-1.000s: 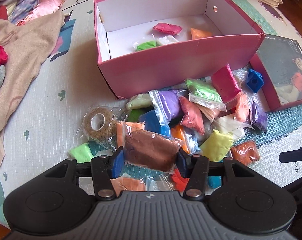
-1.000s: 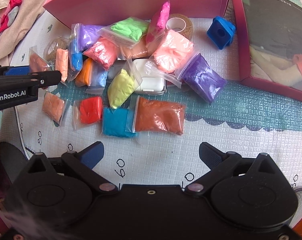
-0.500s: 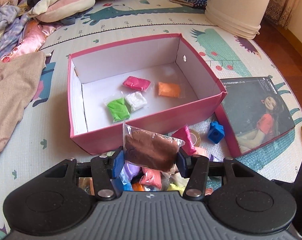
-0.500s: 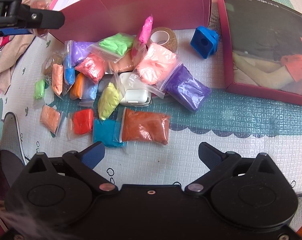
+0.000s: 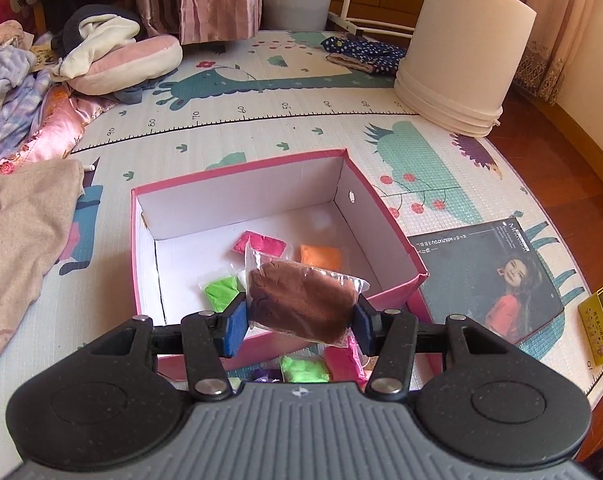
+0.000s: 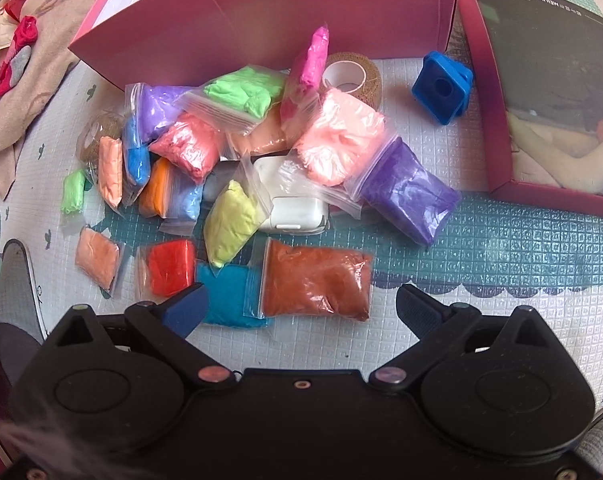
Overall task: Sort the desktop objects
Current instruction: 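Lift the brown bag with the left tool while the right tool approaches the rust-orange bag, then lower the brown bag into the box, open left tool while right grasps rust-orange bag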
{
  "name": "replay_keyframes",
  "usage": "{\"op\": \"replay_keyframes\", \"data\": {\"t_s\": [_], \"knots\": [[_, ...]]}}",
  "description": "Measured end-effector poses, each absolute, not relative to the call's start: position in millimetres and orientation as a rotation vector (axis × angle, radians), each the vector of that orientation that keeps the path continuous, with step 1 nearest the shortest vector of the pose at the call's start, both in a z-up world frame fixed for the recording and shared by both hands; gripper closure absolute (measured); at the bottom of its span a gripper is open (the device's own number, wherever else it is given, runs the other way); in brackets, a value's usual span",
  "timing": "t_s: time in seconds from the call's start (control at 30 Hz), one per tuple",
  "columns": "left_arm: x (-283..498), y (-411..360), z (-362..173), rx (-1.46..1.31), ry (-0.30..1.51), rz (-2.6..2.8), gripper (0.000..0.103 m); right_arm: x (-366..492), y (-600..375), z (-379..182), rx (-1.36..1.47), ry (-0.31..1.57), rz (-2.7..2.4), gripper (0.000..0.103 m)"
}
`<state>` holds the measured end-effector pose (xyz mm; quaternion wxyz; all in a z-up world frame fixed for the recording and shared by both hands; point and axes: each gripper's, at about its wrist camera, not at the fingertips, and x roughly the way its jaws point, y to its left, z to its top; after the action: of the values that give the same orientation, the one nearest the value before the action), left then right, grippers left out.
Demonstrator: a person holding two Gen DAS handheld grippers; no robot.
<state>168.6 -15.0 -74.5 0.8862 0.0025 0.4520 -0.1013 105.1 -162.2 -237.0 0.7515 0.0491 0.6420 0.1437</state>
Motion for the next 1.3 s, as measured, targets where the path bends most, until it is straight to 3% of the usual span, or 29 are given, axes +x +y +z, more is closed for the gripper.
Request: {"op": "replay_keyframes", "data": {"t_s": [0.63,0.7,0.87,1.3], "knots": [[195.2,7.4,-88.9,-0.019,0.939,-0.116,0.052,99.9,-142.5,-255.7,0.033,1.41,0.251,0.002],[197.3,8.6,-90.3,-0.021,0.942,-0.111,0.052,98.7,-141.0,-254.3,0.032,1.409,0.25,0.004],[200.4,7.0,-93.8,-0.023,0.949,-0.109,0.052,93.6,-136.6,-248.6,0.062,1.396,0.283,0.026],[211.5,7.0,-104.4,-0.023,0.963,-0.084,0.052,94.6,-145.7,-246.8,0.103,1.386,0.275,0.043]]}}
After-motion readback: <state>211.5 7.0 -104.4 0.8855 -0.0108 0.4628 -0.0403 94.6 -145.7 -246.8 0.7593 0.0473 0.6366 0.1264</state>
